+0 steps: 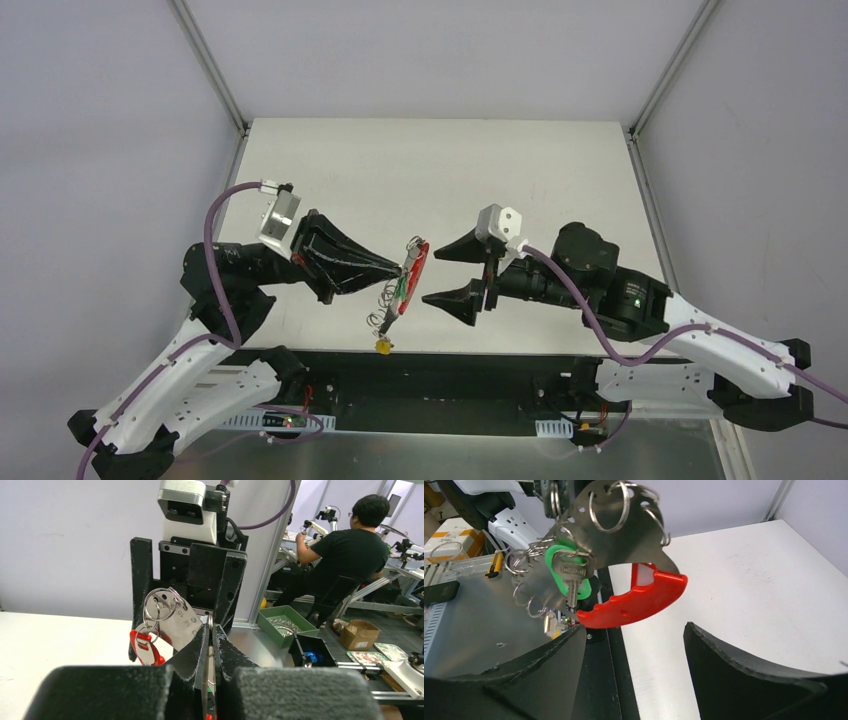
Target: Put the keys on the keyring
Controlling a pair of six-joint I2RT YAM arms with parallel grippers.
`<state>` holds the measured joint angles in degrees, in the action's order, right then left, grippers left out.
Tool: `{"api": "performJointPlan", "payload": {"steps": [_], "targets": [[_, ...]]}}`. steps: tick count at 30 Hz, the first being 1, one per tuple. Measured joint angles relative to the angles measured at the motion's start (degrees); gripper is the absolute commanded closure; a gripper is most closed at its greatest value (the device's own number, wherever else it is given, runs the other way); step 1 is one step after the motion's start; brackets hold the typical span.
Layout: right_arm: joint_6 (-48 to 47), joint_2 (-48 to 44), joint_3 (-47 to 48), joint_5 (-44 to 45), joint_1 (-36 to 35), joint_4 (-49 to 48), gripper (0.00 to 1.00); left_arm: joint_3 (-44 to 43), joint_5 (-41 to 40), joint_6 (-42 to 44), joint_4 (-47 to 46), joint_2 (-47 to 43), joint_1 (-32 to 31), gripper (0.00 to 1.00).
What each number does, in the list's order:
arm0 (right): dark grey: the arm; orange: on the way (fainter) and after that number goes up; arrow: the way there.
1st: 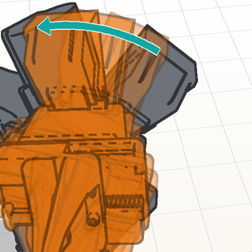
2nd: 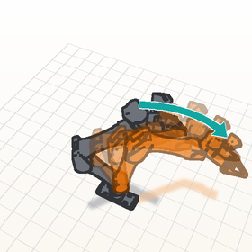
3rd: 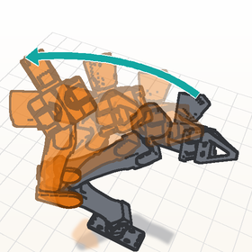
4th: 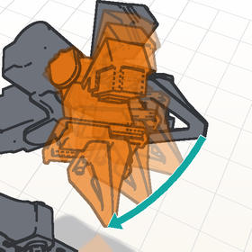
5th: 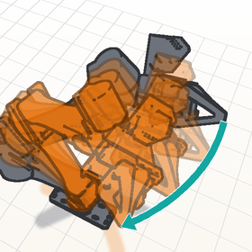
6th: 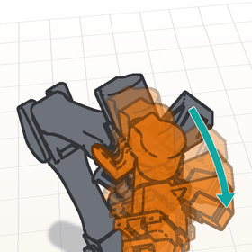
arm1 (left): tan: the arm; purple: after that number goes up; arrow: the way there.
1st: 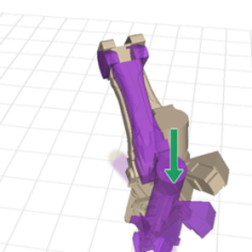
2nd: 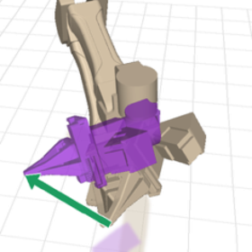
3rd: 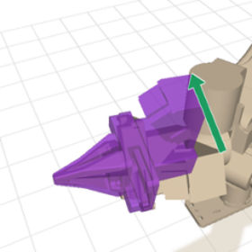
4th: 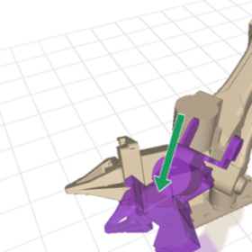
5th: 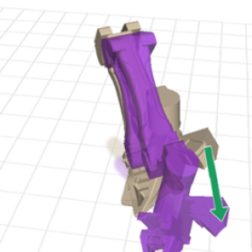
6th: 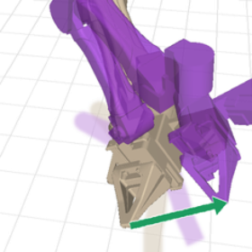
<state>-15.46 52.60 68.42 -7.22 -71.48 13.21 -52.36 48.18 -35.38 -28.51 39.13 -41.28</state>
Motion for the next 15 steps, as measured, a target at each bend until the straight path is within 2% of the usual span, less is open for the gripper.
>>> {"api": "performJointPlan", "payload": {"steps": [9,15], "targets": [[3.74,0.96,-1.31,-5.03,4.72,-4.74,0.24,-0.24,2.03,-1.66,-1.27,0.31,0.0,1.0],[7.87,2.93,-2.45,-11.67,6.4,-9.6,0.24,-0.66,2.86,-1.73,-1.95,0.33,0.0,1.0]]}}
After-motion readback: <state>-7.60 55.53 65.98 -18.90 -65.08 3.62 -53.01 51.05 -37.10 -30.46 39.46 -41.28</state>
